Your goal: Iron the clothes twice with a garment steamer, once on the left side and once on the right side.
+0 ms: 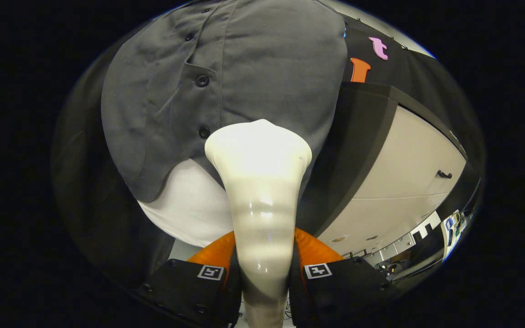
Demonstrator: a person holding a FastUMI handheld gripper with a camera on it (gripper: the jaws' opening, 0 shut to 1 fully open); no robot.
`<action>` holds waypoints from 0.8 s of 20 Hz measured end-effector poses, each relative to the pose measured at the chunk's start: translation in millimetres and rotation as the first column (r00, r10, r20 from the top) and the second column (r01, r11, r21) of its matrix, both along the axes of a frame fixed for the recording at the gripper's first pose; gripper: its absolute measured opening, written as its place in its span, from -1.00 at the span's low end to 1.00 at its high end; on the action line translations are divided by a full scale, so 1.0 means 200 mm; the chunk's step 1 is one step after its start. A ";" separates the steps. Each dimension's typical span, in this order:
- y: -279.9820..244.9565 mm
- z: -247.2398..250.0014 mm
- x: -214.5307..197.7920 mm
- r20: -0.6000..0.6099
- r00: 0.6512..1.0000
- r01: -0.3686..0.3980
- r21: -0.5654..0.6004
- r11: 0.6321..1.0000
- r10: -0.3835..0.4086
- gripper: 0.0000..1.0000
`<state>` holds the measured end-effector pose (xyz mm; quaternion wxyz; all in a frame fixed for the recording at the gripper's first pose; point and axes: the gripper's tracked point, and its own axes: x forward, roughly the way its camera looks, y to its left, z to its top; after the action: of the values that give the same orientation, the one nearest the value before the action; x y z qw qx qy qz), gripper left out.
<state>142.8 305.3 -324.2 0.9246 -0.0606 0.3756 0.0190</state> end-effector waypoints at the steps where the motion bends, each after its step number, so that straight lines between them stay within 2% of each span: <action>1: 0.01 0.02 -0.04 -0.002 1.000 0.006 0.020 1.000 -0.006 0.00; 4: 0.00 0.18 -0.13 0.044 0.999 0.008 0.080 0.997 -0.012 0.00; 8: 0.08 0.54 -0.10 0.150 0.988 -0.065 0.134 0.989 0.045 -0.01; 13: 0.25 1.12 -0.05 0.315 0.940 -0.182 0.137 0.974 0.132 -0.01; 16: 0.35 1.37 -0.02 0.381 0.910 -0.236 0.142 0.961 0.167 -0.02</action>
<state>139.2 375.4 -50.2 0.9728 -0.0155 0.1856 0.1378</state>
